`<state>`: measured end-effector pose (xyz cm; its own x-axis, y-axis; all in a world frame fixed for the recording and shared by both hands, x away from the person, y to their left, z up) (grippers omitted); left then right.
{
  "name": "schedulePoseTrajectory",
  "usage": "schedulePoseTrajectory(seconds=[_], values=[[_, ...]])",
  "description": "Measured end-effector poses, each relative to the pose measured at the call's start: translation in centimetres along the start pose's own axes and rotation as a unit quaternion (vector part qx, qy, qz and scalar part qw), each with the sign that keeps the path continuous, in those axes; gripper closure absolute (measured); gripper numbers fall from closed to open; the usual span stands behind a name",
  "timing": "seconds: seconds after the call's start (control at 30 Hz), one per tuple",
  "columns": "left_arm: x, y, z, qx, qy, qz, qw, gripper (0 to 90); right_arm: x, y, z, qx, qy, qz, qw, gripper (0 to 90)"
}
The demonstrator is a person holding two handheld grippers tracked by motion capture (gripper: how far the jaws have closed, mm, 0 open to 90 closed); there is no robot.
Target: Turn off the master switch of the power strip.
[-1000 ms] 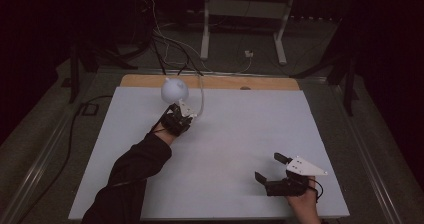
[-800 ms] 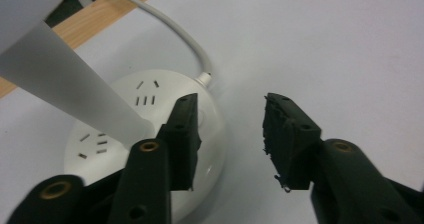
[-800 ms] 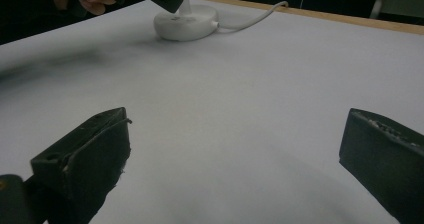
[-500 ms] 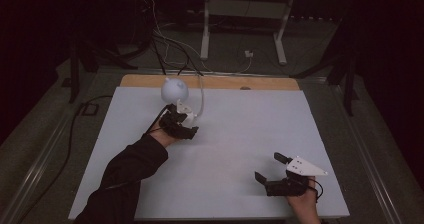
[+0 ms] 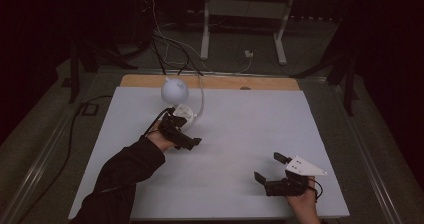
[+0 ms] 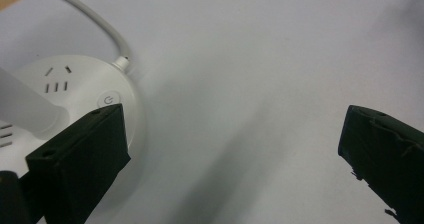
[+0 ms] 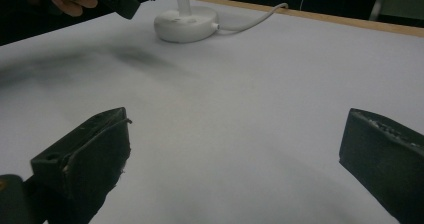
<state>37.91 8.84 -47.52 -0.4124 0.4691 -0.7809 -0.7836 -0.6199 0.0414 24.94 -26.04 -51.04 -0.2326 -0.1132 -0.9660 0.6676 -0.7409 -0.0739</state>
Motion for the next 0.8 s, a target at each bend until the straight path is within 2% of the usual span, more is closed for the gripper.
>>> schedulePoseTrajectory(seconds=[0.1,0.37,0.63,0.8], values=[[0.1,0.1,0.3,-0.003,0.005,-0.002,1.0,0.2,0.0,-0.1,0.0,0.0,0.0,0.001,1.0,0.0],[0.7,-0.3,2.0,0.008,0.015,0.003,0.9999,0.2,0.0,-0.1,0.0,0.001,-0.001,0.003,1.0,0.0],[1.9,-0.4,4.0,0.007,0.026,0.002,0.9996,0.2,0.0,-0.2,-0.1,0.001,-0.004,0.004,1.0,0.0],[2.8,-0.4,4.9,0.002,0.022,-0.001,0.9997,0.2,0.1,-0.2,-0.1,0.002,-0.005,0.003,1.0,0.0]])
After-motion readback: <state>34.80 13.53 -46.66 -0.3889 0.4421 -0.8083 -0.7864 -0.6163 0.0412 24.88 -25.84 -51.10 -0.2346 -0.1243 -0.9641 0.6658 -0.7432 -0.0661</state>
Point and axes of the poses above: each handheld gripper's, and its own axes: z roughly backward along the jaws, x roughly out of its underside, y roughly to its right, the point moved 2 cm from there along -z, roughly forward along the jaws, and after that the axes turned 8 degrees about y, right-handed, at the moved point
